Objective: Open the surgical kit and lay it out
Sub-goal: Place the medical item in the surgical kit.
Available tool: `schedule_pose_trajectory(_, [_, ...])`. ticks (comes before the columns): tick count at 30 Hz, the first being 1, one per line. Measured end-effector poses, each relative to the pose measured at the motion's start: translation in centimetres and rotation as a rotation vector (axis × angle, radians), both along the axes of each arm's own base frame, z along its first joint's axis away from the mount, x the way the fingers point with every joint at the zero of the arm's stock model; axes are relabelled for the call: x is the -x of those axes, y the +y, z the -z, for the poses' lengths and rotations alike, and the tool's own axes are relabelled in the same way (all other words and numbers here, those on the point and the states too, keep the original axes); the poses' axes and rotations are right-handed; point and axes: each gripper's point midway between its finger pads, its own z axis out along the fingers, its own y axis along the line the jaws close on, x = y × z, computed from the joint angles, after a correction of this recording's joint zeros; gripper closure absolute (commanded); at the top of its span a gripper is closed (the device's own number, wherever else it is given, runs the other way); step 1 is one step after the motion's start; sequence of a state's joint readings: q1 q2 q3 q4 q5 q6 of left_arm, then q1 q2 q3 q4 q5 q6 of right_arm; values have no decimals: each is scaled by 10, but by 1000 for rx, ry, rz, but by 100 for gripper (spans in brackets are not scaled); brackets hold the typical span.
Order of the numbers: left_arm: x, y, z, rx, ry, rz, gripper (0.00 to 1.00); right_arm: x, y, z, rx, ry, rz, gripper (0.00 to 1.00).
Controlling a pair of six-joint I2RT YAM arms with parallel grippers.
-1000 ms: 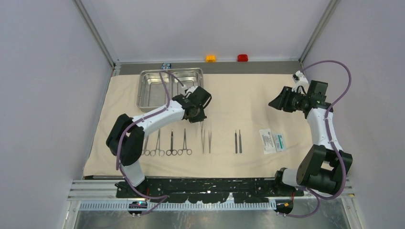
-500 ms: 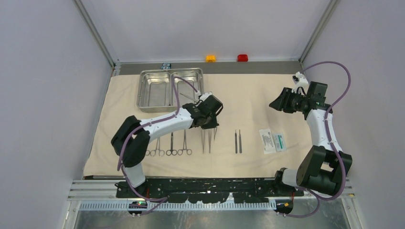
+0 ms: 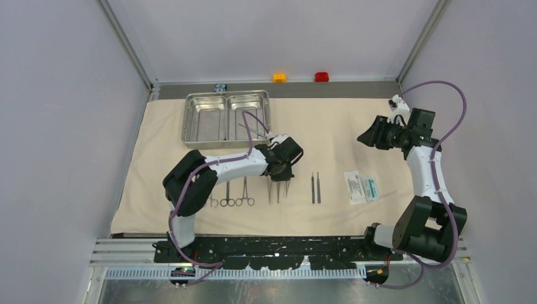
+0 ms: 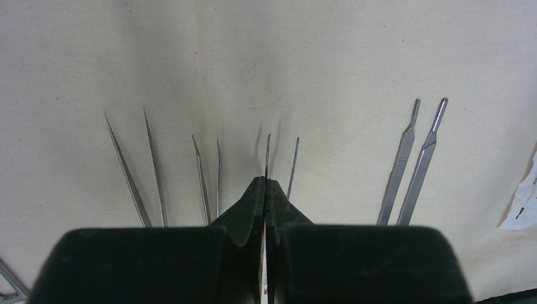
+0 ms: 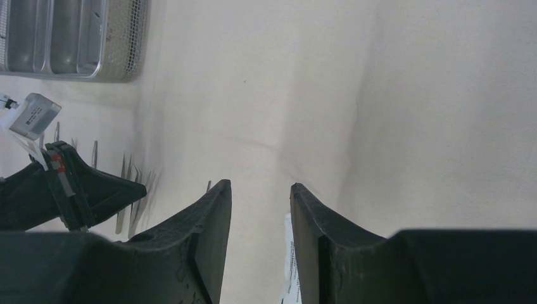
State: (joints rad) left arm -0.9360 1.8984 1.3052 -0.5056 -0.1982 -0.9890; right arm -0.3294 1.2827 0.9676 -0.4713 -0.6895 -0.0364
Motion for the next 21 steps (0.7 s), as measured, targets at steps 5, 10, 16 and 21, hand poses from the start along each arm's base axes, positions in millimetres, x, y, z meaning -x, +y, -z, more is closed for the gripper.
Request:
schedule_pose_trajectory(5, [0, 0, 0, 0, -2, -6, 100, 0, 0, 0, 0, 0, 0, 55])
schedule_pose_trajectory(10, [-1, 1, 0, -7, -12, -10, 100, 0, 0, 0, -1, 0, -1, 55])
schedule_pose_trajectory(16, [2, 6, 6, -26, -8, -16, 100, 0, 0, 0, -1, 1, -1, 55])
schedule_pose_trajectory(21, [3, 10, 11, -35, -3, -29, 100, 0, 0, 0, -2, 1, 0, 55])
